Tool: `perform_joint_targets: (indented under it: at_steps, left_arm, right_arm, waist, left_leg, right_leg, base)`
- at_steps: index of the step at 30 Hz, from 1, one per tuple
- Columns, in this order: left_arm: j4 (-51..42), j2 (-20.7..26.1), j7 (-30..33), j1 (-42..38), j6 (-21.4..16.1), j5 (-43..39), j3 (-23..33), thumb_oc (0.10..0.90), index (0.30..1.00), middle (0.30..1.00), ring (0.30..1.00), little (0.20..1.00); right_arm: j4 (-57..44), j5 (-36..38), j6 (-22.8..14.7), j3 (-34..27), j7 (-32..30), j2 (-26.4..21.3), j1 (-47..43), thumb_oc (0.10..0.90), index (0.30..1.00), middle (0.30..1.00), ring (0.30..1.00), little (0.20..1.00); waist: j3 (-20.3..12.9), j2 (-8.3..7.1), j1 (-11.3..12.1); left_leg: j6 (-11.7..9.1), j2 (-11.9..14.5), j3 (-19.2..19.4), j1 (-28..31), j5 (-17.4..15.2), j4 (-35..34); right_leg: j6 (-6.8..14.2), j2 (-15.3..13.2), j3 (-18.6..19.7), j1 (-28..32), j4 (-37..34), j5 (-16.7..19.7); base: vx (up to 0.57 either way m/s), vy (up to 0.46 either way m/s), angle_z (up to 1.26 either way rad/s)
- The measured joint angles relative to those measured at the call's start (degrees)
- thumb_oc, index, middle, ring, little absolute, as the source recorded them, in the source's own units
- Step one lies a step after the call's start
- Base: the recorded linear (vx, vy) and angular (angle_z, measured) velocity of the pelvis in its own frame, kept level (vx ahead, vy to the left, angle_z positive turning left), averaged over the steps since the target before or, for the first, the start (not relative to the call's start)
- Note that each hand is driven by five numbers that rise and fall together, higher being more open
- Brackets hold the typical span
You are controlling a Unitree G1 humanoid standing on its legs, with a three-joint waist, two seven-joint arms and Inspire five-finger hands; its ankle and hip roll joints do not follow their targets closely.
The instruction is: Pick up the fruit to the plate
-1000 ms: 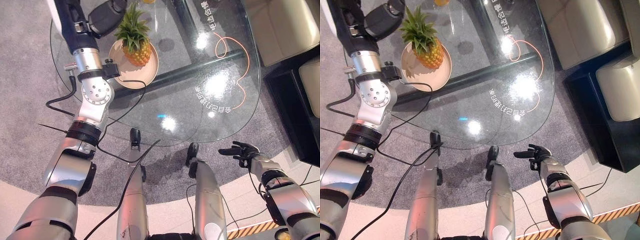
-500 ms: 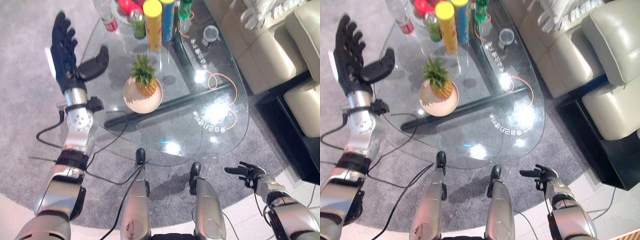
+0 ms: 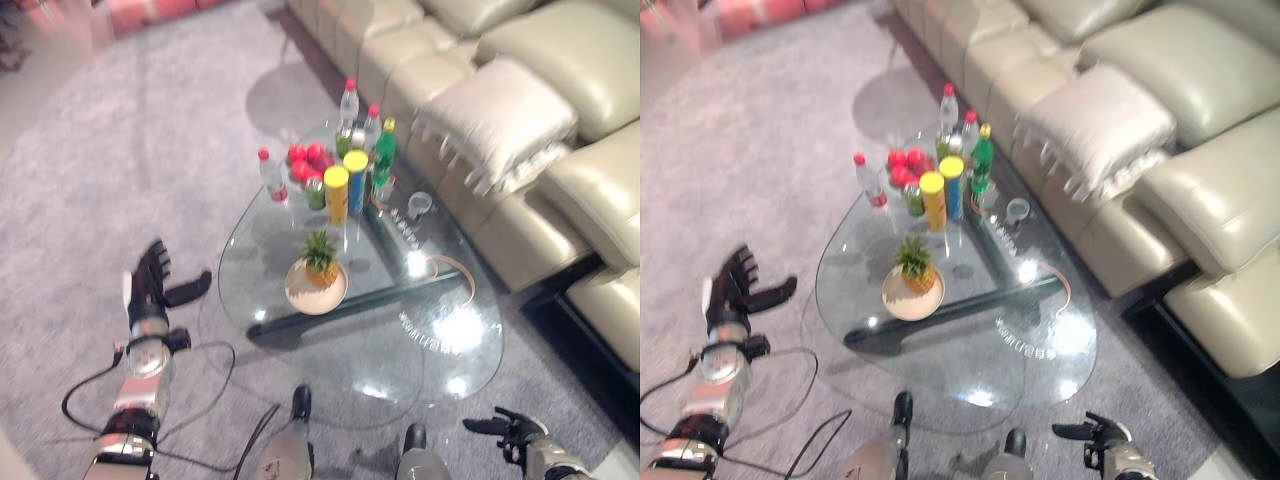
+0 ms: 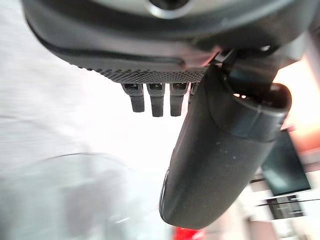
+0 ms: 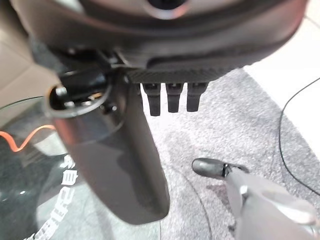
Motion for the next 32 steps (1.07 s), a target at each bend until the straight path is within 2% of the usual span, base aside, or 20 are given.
perform_joint_targets:
  at_steps: [3, 5, 8, 13, 18, 22, 32]
  left_arm:
    - [6.5, -2.8, -2.5, 3.2, 2.0, 2.6, 0.0, 0.800, 0.900, 0.900, 0.900, 0.900]
    - [10.9, -5.2, -3.8, 5.8, 2.9, 5.2, 0.0, 0.800, 0.900, 0.900, 0.900, 0.900]
    - [17.0, -8.5, -5.3, 7.7, 5.2, 9.8, -0.2, 0.800, 0.900, 0.900, 0.900, 0.900]
    - [23.8, -11.2, -8.7, 8.7, 11.8, 15.1, -1.6, 0.800, 0.900, 0.900, 0.900, 0.900]
    - [24.9, -11.4, -13.4, 9.5, 17.5, 17.6, -2.5, 0.800, 0.900, 0.900, 0.900, 0.900]
    - [24.9, -12.0, -15.3, 10.0, 20.4, 17.9, -2.6, 0.800, 0.900, 0.900, 0.900, 0.900]
    - [24.9, -12.4, -16.2, 9.8, 22.0, 18.5, -2.7, 0.800, 0.900, 0.900, 0.900, 0.900]
  right_arm:
    - [0.4, -2.0, 0.4, 0.0, 0.0, 1.2, 2.1, 0.800, 0.900, 0.900, 0.900, 0.900]
    - [0.5, -3.5, 0.6, 0.3, -0.1, 1.3, 3.6, 0.800, 0.900, 0.900, 0.900, 0.900]
    - [0.8, -6.9, 1.4, 1.5, 0.0, 1.5, 5.1, 0.800, 0.900, 0.900, 0.900, 0.900]
    - [2.9, -10.7, 2.4, 3.9, 0.2, 1.6, 5.3, 0.800, 0.900, 0.900, 0.900, 0.900]
    - [3.0, -12.5, 2.9, 5.0, 0.4, 1.8, 5.3, 0.800, 0.900, 0.900, 0.900, 0.900]
    - [4.0, -13.5, 2.9, 5.6, 1.2, 2.1, 5.0, 0.800, 0.900, 0.900, 0.900, 0.900]
    - [4.5, -15.6, 3.4, 7.7, 1.8, 2.6, 5.2, 0.800, 0.900, 0.900, 0.900, 0.900]
  waist:
    - [-1.3, -0.16, -0.2]
    - [-3.2, -0.03, -0.8]
    - [-4.2, 0.15, -1.0]
    - [-5.6, 0.05, -1.1]
    - [-7.2, 0.53, -1.1]
    - [-7.8, 0.74, -1.0]
    - [-8.1, 0.77, -1.1]
  left_leg:
    - [0.1, 0.1, 0.1, 1.9, -0.7, -0.4]
    - [-0.1, 0.4, 0.2, 1.9, -1.2, -0.4]
    - [0.1, 0.5, 0.3, 2.1, -1.0, -0.4]
    - [0.1, 0.6, 0.5, 2.9, -1.2, -0.4]
    - [-0.1, 0.8, 0.7, 2.9, -1.4, -0.4]
    - [-0.1, 0.9, 0.7, 3.2, -1.4, -0.4]
    - [-0.3, 1.6, 0.9, 3.7, -1.6, -0.4]
  right_leg:
    - [-0.2, 0.3, -0.1, 2.4, -1.1, 0.1]
    - [-0.4, 0.3, -0.1, 2.5, -1.6, 0.2]
    - [-0.5, 0.4, -0.1, 2.8, -1.8, 0.3]
    - [-0.6, 0.4, 0.0, 3.6, -2.1, 0.2]
    - [-0.9, 0.5, 0.1, 3.7, -2.4, 0.2]
    - [-1.0, 0.7, 0.1, 4.2, -2.8, 0.3]
    - [-1.3, 1.4, 0.2, 4.5, -2.9, 0.2]
  base:
    - [0.09, 0.032, -0.02]
    - [0.05, 0.031, -0.02]
    - [0.06, 0.034, -0.01]
    - [0.03, 0.034, -0.01]
    - [0.00, 0.007, 0.00]
    - [0.00, 0.000, 0.00]
    - [0.00, 0.000, 0.00]
